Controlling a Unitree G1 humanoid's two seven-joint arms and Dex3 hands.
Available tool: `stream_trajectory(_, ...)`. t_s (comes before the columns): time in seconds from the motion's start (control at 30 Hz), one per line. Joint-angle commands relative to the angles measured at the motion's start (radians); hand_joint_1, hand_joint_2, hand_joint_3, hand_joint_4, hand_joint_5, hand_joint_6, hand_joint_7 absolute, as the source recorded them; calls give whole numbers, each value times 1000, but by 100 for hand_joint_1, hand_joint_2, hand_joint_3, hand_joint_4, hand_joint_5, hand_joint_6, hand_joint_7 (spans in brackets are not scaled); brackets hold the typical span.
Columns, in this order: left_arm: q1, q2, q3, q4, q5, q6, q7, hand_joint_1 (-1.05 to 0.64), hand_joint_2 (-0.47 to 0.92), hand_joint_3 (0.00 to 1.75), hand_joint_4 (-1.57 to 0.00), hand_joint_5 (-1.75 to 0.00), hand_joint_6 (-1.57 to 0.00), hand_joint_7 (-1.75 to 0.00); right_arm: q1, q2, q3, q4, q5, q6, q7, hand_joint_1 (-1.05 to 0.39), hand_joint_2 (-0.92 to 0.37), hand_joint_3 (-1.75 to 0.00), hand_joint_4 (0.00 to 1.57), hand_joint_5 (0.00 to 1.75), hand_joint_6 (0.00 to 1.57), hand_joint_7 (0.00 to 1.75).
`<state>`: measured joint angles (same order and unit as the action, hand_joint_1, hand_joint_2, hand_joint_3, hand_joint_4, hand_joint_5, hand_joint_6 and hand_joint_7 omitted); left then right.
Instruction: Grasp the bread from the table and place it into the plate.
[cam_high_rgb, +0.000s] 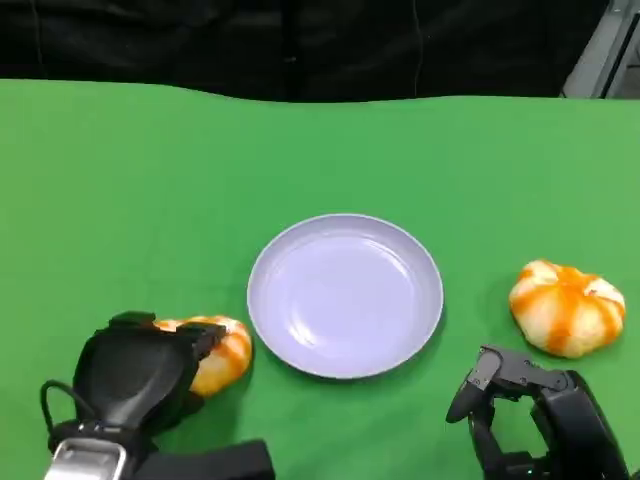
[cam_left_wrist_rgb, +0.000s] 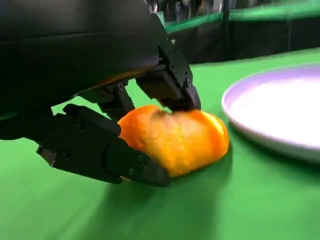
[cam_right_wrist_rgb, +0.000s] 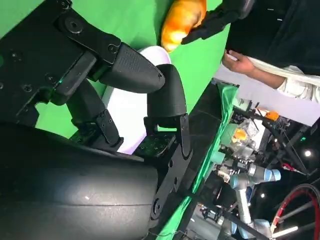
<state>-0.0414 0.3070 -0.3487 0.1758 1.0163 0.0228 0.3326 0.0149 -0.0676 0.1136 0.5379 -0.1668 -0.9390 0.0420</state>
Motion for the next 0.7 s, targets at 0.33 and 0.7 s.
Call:
stream_trajectory(0.33,56,60,26,-82,-29,-92,200,-14,59,87,-93,-153,-112,-57,5,-9,-6,1,10,2,-1,-59,-35,-140,89,174,84,147)
stream_trajectory(0.7,150,83,62,-228,20,-44,195,-19,70,38,-96,-145,-119,-41,2,-9,-7,3,5,-3,-6,-58,-32,-145,90,175,83,148)
